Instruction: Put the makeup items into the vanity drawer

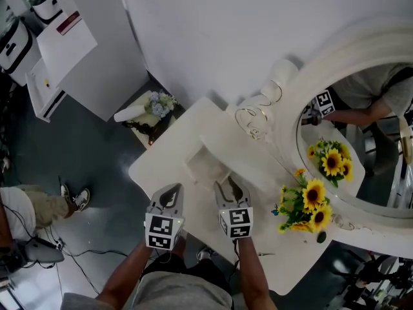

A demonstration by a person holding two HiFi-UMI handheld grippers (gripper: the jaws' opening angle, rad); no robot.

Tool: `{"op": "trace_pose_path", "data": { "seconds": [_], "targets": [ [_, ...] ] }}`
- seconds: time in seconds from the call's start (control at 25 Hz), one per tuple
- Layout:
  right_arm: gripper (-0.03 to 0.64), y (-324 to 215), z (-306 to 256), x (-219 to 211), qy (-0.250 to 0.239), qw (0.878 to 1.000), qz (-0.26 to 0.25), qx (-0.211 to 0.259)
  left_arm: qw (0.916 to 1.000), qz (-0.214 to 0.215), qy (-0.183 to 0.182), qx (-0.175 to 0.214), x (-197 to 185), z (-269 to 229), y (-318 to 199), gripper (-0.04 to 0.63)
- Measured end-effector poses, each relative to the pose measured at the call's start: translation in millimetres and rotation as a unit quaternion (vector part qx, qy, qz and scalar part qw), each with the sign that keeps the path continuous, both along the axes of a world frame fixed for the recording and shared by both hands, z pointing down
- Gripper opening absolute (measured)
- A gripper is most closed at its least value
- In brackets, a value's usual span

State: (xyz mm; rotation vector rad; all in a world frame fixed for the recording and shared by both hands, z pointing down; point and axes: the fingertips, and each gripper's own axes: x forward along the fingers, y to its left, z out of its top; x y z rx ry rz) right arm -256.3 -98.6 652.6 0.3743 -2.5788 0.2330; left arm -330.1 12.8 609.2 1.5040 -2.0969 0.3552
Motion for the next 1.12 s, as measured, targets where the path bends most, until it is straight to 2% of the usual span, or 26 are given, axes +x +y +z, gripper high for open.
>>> {"op": "trace_pose_path", "data": {
  "seconds": [0.32, 0.6, 0.84, 1.12],
  "targets": [
    [0.17, 4, -44, 18, -0.028, 0.999, 0.017, 0.031, 0.9994, 0.018, -0.016, 0.026, 16, -31, -7, 0.0],
    [0.167, -1, -106, 60, -0.072, 0.994, 0.057, 0.066, 0.9958, 0.054, -0.039, 0.063, 45, -78, -23, 0.0],
    [0.134, -13, -145, 116, -0.097, 0.984, 0.111, 0.096, 0.9876, 0.108, -0.06, 0.097, 89, -114, -49, 0.0],
    [0.081, -33, -179, 209, -0.109, 0.964, 0.202, 0.133, 0.974, 0.178, -0.066, 0.123, 157, -143, -80, 0.0]
  ]
}}
